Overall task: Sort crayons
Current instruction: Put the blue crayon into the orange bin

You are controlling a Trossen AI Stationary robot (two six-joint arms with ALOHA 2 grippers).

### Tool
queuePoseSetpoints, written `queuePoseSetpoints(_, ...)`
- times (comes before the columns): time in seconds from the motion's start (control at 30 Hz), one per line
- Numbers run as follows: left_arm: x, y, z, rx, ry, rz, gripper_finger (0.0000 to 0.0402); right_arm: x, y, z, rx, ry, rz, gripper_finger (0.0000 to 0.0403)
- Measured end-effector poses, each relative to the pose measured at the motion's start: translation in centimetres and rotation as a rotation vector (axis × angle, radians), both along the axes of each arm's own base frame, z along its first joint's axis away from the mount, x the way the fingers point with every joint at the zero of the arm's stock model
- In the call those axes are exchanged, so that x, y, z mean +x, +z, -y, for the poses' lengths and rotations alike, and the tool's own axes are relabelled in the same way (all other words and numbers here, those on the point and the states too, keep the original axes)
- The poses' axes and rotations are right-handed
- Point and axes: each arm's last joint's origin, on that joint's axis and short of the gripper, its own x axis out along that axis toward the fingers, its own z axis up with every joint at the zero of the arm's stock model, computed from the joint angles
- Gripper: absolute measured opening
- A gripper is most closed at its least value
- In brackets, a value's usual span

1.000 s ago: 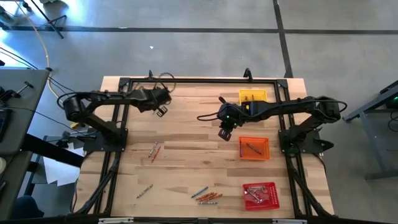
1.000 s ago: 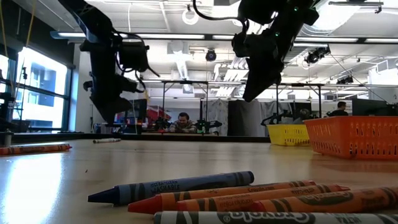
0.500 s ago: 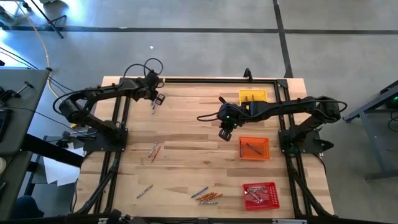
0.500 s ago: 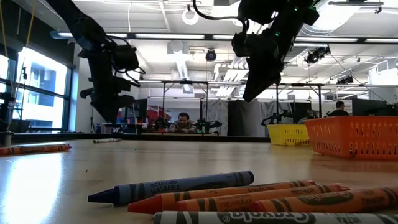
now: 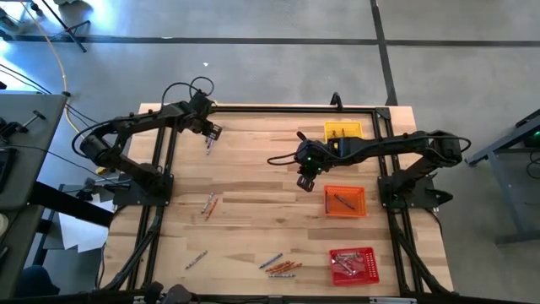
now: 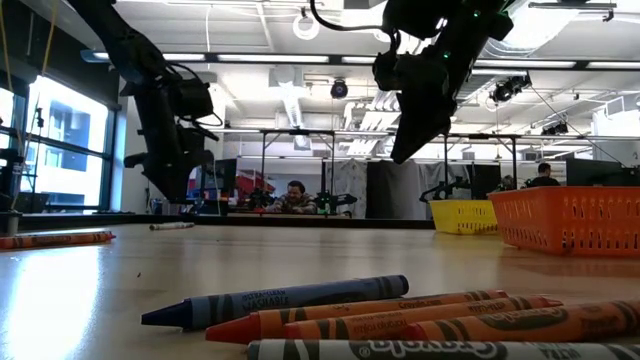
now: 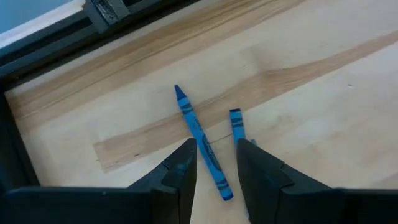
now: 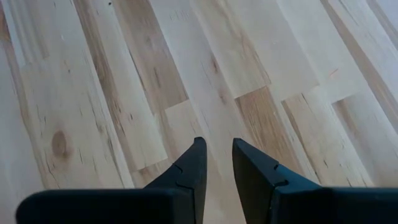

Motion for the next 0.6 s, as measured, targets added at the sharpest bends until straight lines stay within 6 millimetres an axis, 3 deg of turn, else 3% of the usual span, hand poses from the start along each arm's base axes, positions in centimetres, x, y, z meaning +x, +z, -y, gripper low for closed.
queuePoseSetpoints(0.37,0.3,-2.7,-0.8,-0.077,0.003,-0.066,0.0100,0.0,0.0,0.0,0.000,0.000,0.000,0.0071)
queuePoseSetpoints(0.6,0.5,-3.0,-1.2,-0.073,0.006,-0.063,0.0100,0.0,0.0,0.0,0.000,0.000,0.000,0.0071)
